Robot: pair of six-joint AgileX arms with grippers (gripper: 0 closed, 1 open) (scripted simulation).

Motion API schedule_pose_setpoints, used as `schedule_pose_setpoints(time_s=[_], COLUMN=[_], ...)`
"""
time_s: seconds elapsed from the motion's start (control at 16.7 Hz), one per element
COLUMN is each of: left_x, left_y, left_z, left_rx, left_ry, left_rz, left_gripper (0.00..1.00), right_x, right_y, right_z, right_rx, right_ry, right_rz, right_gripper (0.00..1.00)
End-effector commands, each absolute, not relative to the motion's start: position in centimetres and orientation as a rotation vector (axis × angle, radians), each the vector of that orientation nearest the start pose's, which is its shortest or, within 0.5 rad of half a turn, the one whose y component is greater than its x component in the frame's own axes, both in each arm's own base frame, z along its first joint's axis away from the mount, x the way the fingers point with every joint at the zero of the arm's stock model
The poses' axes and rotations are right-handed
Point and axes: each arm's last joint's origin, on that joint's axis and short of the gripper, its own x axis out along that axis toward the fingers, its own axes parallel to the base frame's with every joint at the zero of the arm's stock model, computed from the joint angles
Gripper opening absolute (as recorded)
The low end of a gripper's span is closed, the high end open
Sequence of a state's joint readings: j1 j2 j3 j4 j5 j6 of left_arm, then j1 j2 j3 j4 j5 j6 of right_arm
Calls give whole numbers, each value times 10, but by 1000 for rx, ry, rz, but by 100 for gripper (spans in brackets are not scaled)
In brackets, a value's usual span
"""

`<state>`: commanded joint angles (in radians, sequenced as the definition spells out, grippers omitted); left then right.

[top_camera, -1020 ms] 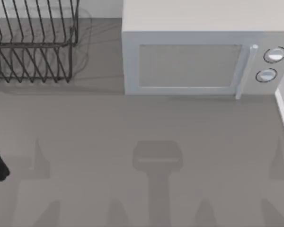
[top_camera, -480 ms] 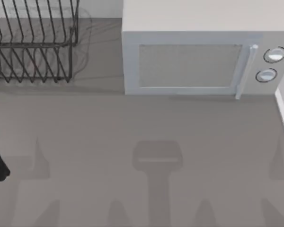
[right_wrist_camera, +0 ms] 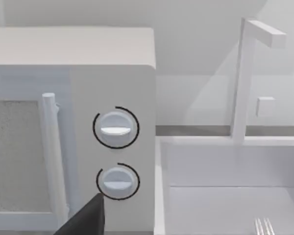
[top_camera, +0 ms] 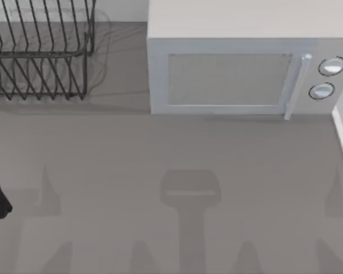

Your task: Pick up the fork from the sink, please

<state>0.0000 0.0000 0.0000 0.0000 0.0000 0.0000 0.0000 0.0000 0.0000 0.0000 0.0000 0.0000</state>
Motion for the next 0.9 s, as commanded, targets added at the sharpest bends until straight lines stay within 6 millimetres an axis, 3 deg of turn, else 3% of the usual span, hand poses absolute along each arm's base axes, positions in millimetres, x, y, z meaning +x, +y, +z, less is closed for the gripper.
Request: schedule_pose_setpoints(time_s=[0.48, 0.66, 0.9], left_x=[106, 106, 106], left_y=[-1, -1, -1], left_z=[160, 160, 160], left_rx=[0, 0, 0], left_ry=[0, 0, 0], left_rz=[0, 0, 0], left_gripper=[100, 100, 100], right_x=[106, 109, 126], right_y=[-2, -3, -6], right_z=[165, 184, 228], right_rx=[-3, -15, -39], right_ry=[19, 93, 264], right_rz=[-3, -16, -41], right_gripper=[100, 100, 100])
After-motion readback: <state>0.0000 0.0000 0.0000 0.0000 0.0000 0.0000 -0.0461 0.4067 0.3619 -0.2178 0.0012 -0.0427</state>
